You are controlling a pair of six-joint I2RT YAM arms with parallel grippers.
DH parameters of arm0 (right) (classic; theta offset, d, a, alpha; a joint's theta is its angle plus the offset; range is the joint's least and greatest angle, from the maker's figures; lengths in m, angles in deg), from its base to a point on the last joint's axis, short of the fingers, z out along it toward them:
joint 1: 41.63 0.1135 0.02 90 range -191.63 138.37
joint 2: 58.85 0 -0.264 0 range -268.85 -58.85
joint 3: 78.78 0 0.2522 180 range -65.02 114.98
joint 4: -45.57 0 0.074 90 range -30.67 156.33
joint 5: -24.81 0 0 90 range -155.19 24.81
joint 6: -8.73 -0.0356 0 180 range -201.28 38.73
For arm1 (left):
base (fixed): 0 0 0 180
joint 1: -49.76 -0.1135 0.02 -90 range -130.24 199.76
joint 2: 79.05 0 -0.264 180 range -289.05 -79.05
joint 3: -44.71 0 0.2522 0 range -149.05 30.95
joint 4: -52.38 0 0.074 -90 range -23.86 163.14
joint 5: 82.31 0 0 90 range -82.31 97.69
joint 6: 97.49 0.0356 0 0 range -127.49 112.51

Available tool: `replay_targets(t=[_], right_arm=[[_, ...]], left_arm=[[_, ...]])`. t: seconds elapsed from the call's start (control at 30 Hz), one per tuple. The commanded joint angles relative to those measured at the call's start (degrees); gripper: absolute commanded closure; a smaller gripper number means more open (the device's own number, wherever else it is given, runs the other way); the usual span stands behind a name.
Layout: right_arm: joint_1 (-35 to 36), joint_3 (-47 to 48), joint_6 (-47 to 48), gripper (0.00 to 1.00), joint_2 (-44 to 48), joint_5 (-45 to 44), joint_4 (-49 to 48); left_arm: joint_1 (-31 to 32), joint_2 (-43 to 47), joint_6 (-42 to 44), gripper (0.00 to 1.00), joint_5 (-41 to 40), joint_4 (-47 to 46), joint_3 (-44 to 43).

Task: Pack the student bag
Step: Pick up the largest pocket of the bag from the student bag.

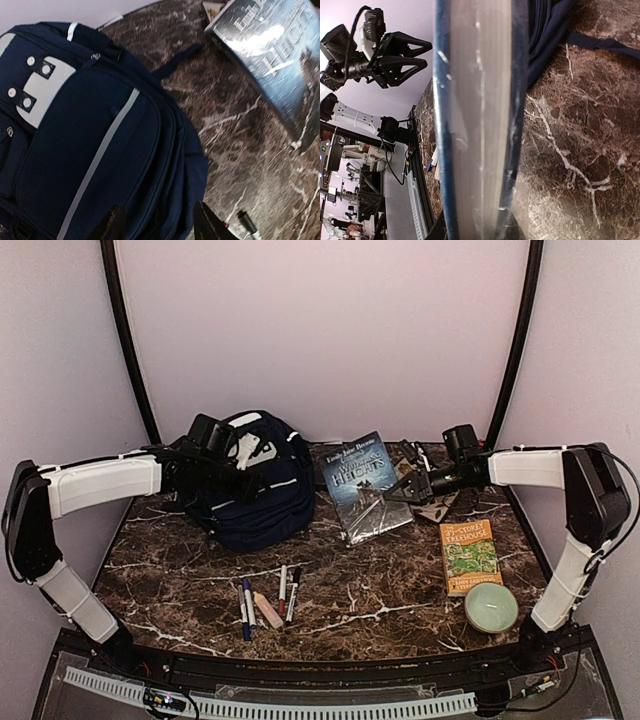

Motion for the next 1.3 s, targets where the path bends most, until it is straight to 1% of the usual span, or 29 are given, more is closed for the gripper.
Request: replay_targets(t=[0.0,0.1,0.17,0.23,0.33,0.53,0.6,0.77,0.87,1.0,1.17,1.27], right_arm=[[0.37,-3.04,4.51,1.0,6.14,1.62,-4.65],[0.35,-3.43,4.59,1.0,6.5,1.33,-4.98],[0.36,-3.46,4.73,1.0,6.51,1.29,-4.96],[0.38,-3.69,4.74,1.0,6.77,1.32,-5.15],[0.35,-4.56,4.8,1.0,7.29,1.1,-5.56],[0.29,-5.61,4.83,1.0,8.4,0.82,-6.53],[0.31,-5.7,4.97,1.0,8.52,0.78,-6.57],[0.29,-5.98,4.86,1.0,8.03,1.08,-6.91],[0.36,-5.87,4.62,1.0,7.95,1.32,-7.18],[0.35,-5.96,4.43,1.0,7.79,1.34,-7.44],[0.3,-6.18,4.07,1.0,8.04,1.27,-7.87],[0.32,-6.43,4.1,1.0,8.25,0.89,-8.04]], left_arm=[[0.52,-2.25,9.8,0.51,-4.39,7.49,-0.24],[0.6,-6.64,7.52,0.51,-3.59,8.67,-3.34],[0.6,-10.26,4.24,0.52,-3.27,9.5,-5.82],[0.88,-13.68,2.12,0.54,-2.68,10.05,-8.18],[1.48,-17.85,0.72,0.56,-1.12,9.28,-10.98],[1.68,-25.37,-0.79,0.57,-2.56,10.94,-17.73],[3.33,-26.71,-0.78,0.58,-3.48,11.15,-19.09],[3.73,-28.9,-0.59,0.6,-3.96,11.43,-20.99],[4.36,-29.9,0.17,0.59,-3.51,11.97,-22.05],[5.57,-31.66,1.29,0.59,-5.26,12.44,-23.34],[6.78,-34.58,2.1,0.67,-11.84,13.46,-25.85],[6.86,-35.13,1.82,0.76,-14.61,13.78,-26.89]])
